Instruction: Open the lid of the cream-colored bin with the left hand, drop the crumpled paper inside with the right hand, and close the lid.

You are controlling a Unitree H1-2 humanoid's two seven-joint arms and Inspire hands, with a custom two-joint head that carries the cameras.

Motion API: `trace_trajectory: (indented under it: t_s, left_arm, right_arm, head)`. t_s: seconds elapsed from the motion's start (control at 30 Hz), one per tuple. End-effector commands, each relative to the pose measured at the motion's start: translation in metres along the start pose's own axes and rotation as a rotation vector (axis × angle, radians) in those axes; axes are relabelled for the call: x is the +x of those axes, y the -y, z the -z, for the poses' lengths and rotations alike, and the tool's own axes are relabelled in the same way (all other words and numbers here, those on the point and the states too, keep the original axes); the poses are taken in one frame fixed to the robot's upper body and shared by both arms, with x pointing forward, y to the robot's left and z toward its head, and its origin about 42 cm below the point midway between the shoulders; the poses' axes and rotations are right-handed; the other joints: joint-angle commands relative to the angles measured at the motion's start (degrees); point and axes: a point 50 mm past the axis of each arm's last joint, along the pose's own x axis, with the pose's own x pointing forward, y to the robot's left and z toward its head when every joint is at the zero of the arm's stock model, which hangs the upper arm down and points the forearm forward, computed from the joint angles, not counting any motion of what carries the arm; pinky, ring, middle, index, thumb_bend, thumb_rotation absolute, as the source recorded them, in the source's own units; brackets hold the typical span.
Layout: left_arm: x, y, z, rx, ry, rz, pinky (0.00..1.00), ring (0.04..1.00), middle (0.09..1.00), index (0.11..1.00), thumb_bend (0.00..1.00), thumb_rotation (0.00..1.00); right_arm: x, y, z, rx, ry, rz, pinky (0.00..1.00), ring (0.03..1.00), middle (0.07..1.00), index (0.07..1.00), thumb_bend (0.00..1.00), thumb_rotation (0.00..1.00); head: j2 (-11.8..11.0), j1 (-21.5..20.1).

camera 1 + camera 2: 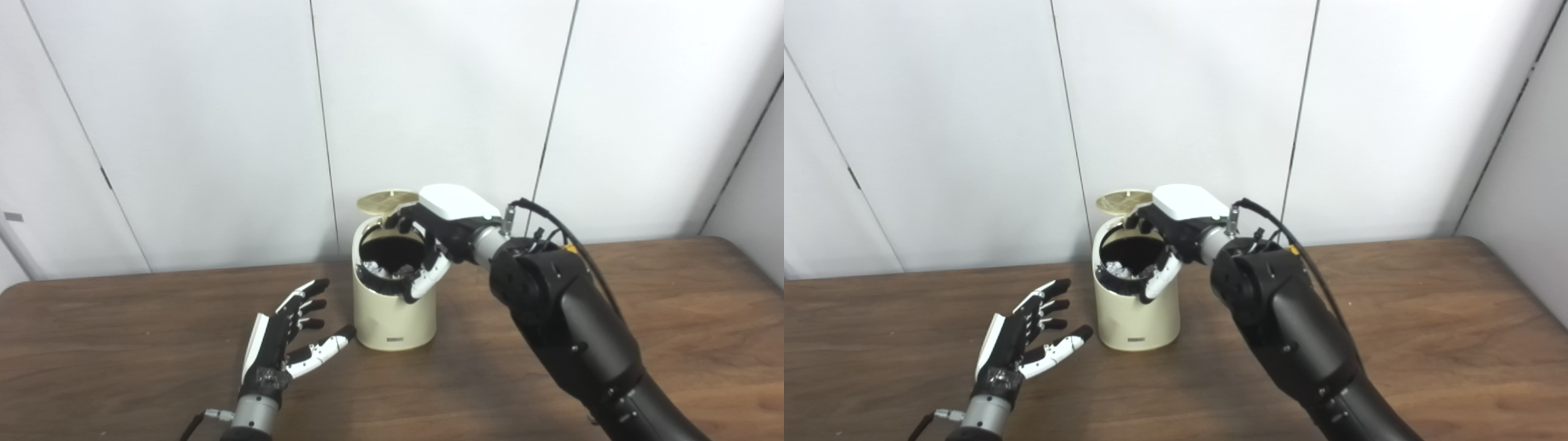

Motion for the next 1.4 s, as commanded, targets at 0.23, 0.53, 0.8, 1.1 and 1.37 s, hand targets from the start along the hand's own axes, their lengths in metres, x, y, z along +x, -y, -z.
trace_trajectory:
  t_s: [0.23, 0.53, 0.8, 1.1, 1.37]
  left_arm:
    - [0.012, -0.004, -0.019, 0.009, 0.08, -0.001, 0.71, 0.812, 0.875, 0.861, 0.7, 0.22]
    - [0.011, -0.005, -0.018, 0.012, 0.083, 0.002, 0.7, 0.806, 0.874, 0.859, 0.7, 0.22]
    - [0.011, -0.006, -0.019, 0.022, 0.085, 0.0, 0.76, 0.835, 0.874, 0.861, 0.7, 0.23]
    - [0.009, -0.008, -0.02, 0.0, 0.094, -0.006, 0.74, 0.839, 0.876, 0.866, 0.71, 0.23]
    - [0.003, -0.01, -0.025, 0.011, 0.099, -0.017, 0.74, 0.83, 0.875, 0.867, 0.71, 0.23]
  right_arm:
    - [-0.011, 0.021, 0.01, 0.001, 0.006, 0.119, 0.43, 0.606, 0.73, 0.743, 0.89, 0.19]
    - [-0.025, 0.027, 0.023, 0.059, 0.0, 0.252, 0.39, 0.519, 0.622, 0.638, 0.78, 0.14]
    - [-0.04, 0.017, 0.06, 0.24, 0.023, 0.342, 0.43, 0.494, 0.472, 0.535, 0.55, 0.01]
    - [-0.058, -0.034, 0.093, 0.616, 0.108, 0.408, 0.37, 0.457, 0.484, 0.515, 0.53, 0.0]
    - [-0.068, -0.086, 0.101, 0.859, 0.156, 0.424, 0.47, 0.599, 0.742, 0.743, 0.77, 0.21]
  head:
    - [0.0, 0.0]
    - [0.0, 0.0]
    - [0.0, 0.5]
    - [0.0, 2.4]
    - [-0.1, 4.8]
